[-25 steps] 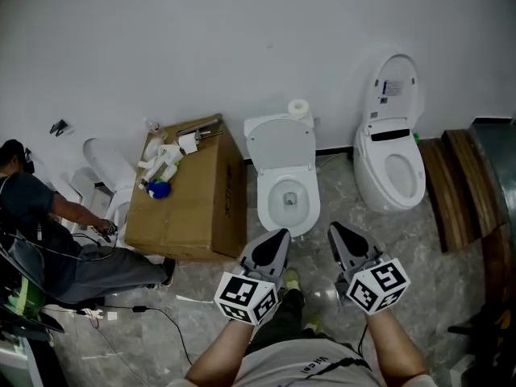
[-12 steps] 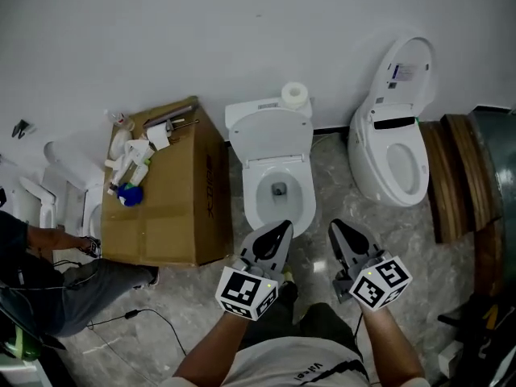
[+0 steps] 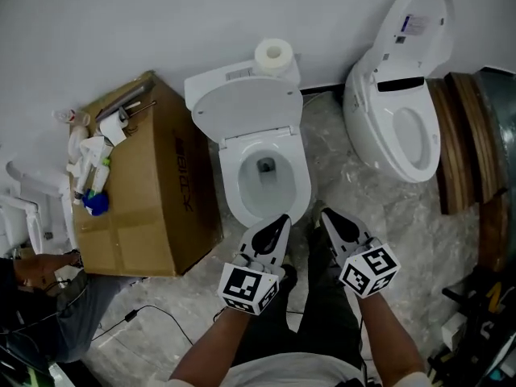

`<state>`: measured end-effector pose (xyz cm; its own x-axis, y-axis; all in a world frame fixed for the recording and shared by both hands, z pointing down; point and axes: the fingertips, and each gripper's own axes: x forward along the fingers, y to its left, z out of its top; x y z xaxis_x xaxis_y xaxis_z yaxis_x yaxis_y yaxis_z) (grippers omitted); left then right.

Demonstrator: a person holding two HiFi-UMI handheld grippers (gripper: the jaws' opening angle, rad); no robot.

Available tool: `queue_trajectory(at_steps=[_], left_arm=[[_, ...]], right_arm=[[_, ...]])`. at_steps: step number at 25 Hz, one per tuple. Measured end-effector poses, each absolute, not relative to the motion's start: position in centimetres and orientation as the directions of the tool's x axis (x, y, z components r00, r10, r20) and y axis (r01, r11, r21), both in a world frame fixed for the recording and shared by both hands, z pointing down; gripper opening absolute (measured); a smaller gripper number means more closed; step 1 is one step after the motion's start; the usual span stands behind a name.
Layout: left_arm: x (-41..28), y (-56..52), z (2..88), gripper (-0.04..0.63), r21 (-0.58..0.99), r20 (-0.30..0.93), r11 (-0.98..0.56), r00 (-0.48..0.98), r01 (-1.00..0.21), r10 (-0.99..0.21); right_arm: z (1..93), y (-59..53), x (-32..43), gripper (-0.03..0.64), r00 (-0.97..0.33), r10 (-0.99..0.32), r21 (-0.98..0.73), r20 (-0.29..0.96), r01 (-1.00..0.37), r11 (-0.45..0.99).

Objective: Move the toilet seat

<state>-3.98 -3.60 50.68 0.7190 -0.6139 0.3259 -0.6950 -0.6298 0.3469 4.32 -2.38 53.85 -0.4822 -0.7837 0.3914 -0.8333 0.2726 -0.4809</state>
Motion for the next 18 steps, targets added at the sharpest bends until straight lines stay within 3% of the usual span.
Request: queue_trajectory(at_steps=[15,18], left_arm=[[1.5,-7.9,76.8,0.009,0.386,0.53,-0.537,0.657,-0.75,-0.537],[2.5,-8.5,80.4,0.009,0.393,0.551,-0.523,0.649,-0.757,-0.525]], right_arm=[[84.7,-7.0,8.7,0.02,-0.518,-0.624,-0.59,0.585,-0.8,0.11],[89.7,-7.3,8.9,0.071,-0.543,-0.576,-0.624,0.612,-0.778,0.071]])
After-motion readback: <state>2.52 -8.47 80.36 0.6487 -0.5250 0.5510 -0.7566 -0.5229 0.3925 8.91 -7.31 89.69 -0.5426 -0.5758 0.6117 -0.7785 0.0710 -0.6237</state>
